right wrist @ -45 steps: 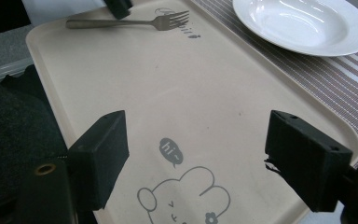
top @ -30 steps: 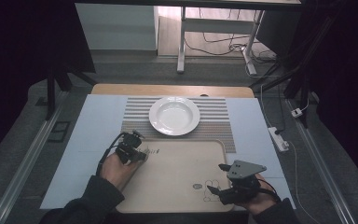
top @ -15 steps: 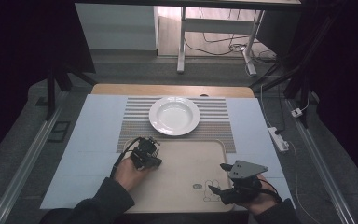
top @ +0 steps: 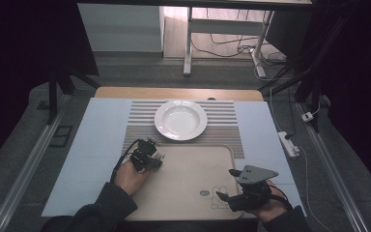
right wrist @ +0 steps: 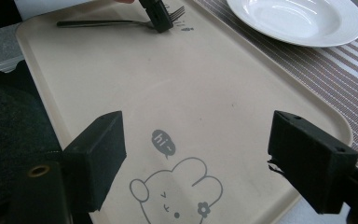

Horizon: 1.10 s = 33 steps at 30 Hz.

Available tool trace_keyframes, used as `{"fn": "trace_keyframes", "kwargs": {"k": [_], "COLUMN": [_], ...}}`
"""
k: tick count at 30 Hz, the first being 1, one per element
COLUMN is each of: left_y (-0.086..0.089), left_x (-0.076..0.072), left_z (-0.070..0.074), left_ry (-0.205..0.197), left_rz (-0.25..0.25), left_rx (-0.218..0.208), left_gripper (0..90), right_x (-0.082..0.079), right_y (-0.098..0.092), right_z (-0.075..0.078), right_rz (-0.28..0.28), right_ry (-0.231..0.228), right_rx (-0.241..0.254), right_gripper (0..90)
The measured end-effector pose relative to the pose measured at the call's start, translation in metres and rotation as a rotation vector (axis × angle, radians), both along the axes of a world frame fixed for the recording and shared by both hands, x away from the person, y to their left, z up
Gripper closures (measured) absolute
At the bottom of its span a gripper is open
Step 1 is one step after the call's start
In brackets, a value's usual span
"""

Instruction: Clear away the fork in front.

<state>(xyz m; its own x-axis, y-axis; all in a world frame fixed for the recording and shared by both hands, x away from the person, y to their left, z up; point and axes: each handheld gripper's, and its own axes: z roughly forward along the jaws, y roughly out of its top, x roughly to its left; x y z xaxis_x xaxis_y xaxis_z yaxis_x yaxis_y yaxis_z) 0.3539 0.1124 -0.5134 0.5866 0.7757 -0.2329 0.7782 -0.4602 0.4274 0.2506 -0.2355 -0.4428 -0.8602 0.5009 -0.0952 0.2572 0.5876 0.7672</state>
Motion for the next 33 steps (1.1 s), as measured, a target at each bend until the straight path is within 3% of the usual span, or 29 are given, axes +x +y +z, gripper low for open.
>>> {"fn": "trace_keyframes", "kwargs": {"k": [24,33], "left_y": [0.050,0.053], "left_x": [0.011,0.011], "left_z": [0.000,-0.001], "left_ry": [0.035,0.031], "left_rz": [0.140,0.138], "left_rx": [0.020,0.001], "left_gripper": [89.0,87.8], "right_x": [0.002,0.003], "right_y": [0.000,0.000], "right_z": [-0.003,-0.005], "right_rz": [-0.024,-0.037], "right_ry": [0.016,0.030], "right_rx": [0.010,0.004], "right_gripper": [12.2,11.2]}}
